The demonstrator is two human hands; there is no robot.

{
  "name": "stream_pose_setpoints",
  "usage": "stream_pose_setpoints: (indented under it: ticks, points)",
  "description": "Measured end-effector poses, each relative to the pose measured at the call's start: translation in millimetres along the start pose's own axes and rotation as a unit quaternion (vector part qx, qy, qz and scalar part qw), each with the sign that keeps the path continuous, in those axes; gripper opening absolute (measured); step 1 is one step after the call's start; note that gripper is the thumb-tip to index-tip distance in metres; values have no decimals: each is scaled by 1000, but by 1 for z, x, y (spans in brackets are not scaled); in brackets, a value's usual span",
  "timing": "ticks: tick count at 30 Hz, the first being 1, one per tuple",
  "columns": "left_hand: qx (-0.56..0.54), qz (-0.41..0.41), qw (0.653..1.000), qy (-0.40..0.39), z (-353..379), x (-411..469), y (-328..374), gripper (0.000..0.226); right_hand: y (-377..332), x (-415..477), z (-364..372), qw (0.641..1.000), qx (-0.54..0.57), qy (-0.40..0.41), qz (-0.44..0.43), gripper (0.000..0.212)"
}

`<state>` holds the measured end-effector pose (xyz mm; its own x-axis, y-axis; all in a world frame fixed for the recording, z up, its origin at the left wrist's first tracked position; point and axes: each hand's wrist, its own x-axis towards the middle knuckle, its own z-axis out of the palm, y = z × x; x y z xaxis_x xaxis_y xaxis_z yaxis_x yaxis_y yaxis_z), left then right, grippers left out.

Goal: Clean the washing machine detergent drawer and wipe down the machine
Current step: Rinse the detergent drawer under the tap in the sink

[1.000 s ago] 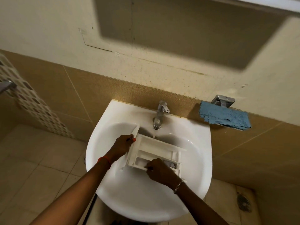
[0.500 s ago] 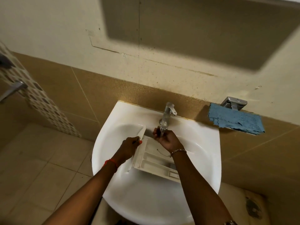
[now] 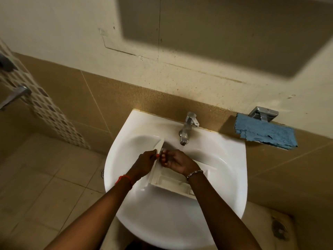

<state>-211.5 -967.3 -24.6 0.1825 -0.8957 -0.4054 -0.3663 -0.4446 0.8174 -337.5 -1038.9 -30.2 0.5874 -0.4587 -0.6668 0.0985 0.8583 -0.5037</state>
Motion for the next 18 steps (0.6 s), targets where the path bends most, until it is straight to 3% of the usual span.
stream_pose_setpoints:
  ticks: [6, 10, 15, 18]
  points:
    - [27, 0, 999, -27, -3, 2, -2, 37, 1, -34, 18, 970, -237, -44, 37, 29]
    - [29, -1, 999, -24, -2, -1, 1, 40, 8, -44, 17, 948, -311, -59, 13, 30]
    - [18, -4, 999, -36, -4, -3, -2, 38, 3, -48, -1, 954, -299, 33, -4, 28]
    - [24, -7, 999, -38, -5, -4, -1, 39, -7, -44, -20, 978, -189, 90, -30, 27]
